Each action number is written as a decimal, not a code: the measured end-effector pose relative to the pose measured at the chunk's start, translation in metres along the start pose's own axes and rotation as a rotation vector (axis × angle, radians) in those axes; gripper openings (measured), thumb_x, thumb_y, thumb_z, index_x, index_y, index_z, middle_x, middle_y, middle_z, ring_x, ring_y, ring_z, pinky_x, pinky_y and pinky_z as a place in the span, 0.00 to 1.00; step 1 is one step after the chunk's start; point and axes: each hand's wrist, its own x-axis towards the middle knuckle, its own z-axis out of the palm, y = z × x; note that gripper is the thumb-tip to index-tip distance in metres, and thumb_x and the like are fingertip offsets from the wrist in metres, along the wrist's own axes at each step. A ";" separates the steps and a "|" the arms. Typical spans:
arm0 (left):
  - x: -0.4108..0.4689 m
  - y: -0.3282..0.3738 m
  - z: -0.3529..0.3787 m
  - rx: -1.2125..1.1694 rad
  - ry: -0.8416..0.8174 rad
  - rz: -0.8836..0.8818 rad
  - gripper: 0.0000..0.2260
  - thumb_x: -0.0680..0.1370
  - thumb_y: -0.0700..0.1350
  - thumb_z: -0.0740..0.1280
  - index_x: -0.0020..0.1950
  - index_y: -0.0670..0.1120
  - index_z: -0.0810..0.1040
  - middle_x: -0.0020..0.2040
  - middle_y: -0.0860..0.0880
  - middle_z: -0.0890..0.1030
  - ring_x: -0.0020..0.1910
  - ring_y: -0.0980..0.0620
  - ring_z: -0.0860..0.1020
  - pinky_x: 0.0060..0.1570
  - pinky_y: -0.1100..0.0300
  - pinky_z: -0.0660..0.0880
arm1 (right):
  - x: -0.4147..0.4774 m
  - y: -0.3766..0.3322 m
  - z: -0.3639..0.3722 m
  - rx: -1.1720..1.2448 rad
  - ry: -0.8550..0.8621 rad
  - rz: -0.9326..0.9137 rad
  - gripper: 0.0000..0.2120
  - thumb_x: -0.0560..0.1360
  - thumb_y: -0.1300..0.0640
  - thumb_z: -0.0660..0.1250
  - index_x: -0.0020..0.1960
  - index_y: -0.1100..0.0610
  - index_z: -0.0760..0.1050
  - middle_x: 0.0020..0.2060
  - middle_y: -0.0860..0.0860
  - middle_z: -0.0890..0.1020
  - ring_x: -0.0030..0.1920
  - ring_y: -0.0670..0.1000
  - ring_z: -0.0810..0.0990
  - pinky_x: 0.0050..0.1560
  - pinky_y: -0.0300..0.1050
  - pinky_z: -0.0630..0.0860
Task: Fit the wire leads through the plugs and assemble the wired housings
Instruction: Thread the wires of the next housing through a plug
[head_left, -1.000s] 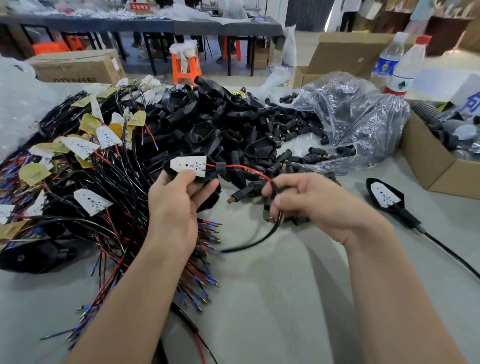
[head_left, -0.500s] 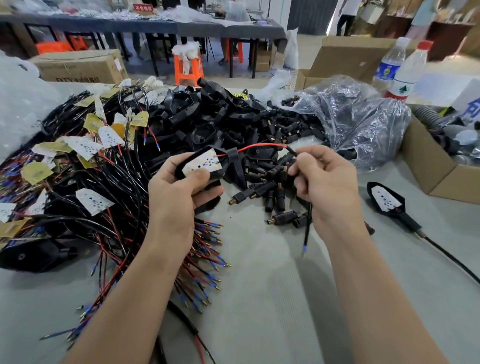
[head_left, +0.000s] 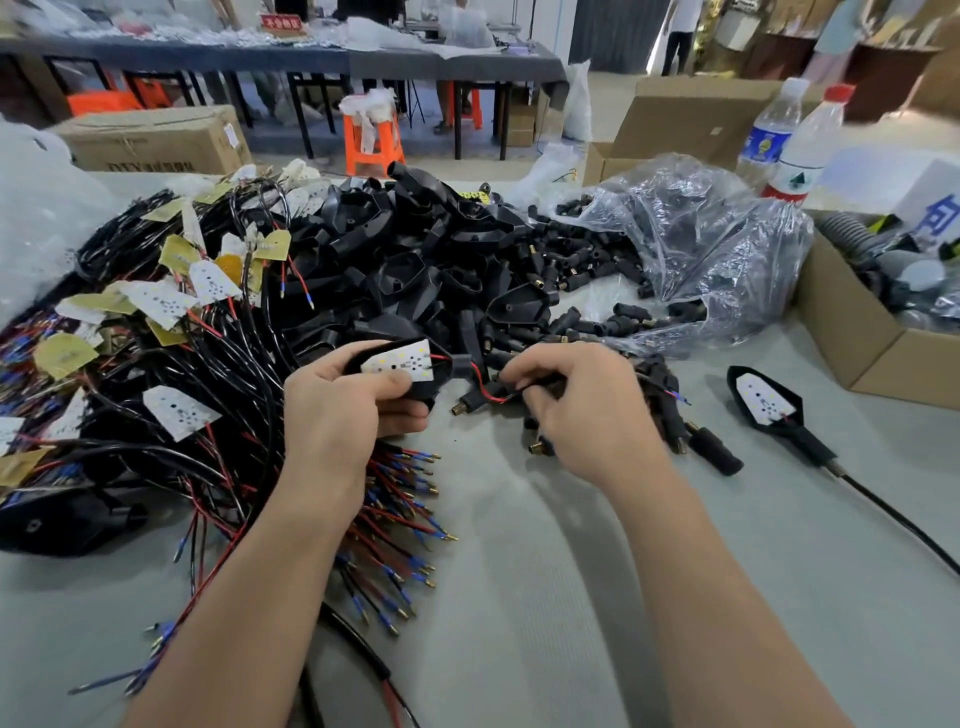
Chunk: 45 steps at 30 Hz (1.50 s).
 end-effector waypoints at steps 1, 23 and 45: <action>0.002 0.001 -0.002 0.006 0.031 0.009 0.16 0.74 0.29 0.69 0.41 0.49 0.87 0.34 0.42 0.85 0.27 0.46 0.82 0.29 0.58 0.80 | 0.000 -0.001 0.003 0.037 0.005 0.002 0.17 0.73 0.69 0.68 0.44 0.47 0.85 0.36 0.44 0.85 0.36 0.45 0.81 0.38 0.30 0.73; -0.002 -0.009 0.003 0.218 -0.154 0.014 0.04 0.77 0.37 0.75 0.48 0.43 0.80 0.32 0.47 0.84 0.30 0.46 0.84 0.31 0.56 0.81 | -0.004 -0.009 0.014 0.221 0.021 0.018 0.18 0.75 0.67 0.69 0.48 0.43 0.84 0.41 0.35 0.82 0.36 0.38 0.81 0.35 0.32 0.75; -0.021 -0.014 0.018 0.402 -0.109 0.166 0.23 0.83 0.55 0.65 0.32 0.45 0.83 0.28 0.46 0.83 0.23 0.50 0.79 0.25 0.59 0.77 | 0.000 -0.005 0.021 0.367 0.202 0.494 0.24 0.77 0.36 0.60 0.40 0.54 0.83 0.32 0.48 0.85 0.34 0.53 0.81 0.39 0.50 0.74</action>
